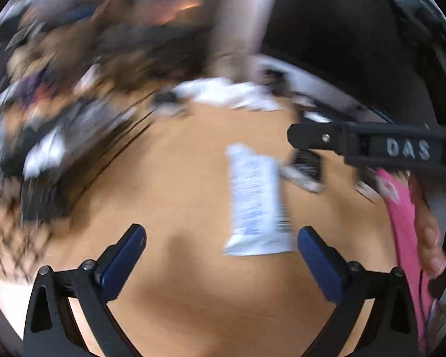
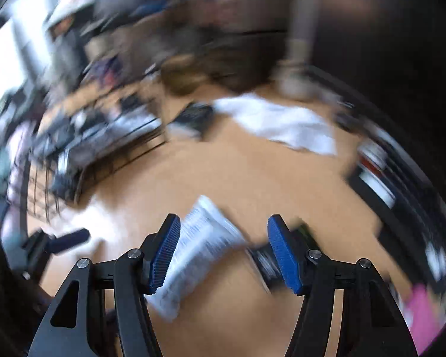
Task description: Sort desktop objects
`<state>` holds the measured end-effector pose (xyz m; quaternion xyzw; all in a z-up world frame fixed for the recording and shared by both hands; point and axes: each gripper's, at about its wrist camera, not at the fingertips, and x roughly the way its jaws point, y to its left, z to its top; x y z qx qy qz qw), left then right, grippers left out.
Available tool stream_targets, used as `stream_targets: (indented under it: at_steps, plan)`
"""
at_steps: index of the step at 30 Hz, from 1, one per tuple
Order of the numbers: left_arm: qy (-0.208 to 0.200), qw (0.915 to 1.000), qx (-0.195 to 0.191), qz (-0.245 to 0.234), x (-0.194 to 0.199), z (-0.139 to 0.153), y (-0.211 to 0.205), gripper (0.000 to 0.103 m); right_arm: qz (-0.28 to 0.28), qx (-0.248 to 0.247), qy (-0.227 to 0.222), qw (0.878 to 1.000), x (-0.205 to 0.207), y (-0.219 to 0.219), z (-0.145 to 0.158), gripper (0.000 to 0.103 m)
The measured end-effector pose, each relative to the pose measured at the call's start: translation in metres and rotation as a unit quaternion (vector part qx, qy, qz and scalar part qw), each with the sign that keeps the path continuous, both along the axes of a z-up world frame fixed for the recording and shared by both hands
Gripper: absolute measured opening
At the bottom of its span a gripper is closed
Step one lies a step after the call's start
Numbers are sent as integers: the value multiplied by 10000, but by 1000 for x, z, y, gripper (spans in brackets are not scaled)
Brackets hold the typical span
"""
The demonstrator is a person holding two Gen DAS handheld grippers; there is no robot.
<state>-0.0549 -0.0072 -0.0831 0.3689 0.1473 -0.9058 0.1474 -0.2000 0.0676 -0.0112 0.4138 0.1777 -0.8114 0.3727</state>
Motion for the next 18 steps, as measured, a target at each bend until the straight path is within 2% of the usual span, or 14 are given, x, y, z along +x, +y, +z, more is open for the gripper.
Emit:
stream_targets:
  at_steps: [3, 6, 7, 9, 14, 15, 18]
  plan:
    - [-150, 9943, -832, -653, -16, 8, 22, 102, -934, -94, -119, 9955, 3, 50, 5, 62]
    - [-531, 9905, -1079, -667, -41, 5, 22, 102, -1597, -182, 99, 9870, 11, 79, 4, 62]
    - [-632, 9897, -1116, -634, -49, 3, 20, 102, -1770, -247, 6, 9839, 13, 88, 2, 62]
    - [-748, 9900, -1000, -651, -62, -2, 15, 102, -1902, -318, -109, 9812, 16, 91, -8, 62]
    - [-1118, 9901, -145, -841, -76, -21, 7, 100, -1981, -452, -229, 9789, 24, 80, -33, 62]
    - [-1182, 9890, -103, -887, -76, -22, 8, 98, -1977, -477, -242, 9788, 24, 79, -35, 62]
    - [-1187, 9878, -423, -913, -75, -21, 17, 82, -1949, -501, -275, 9792, 24, 75, -40, 62]
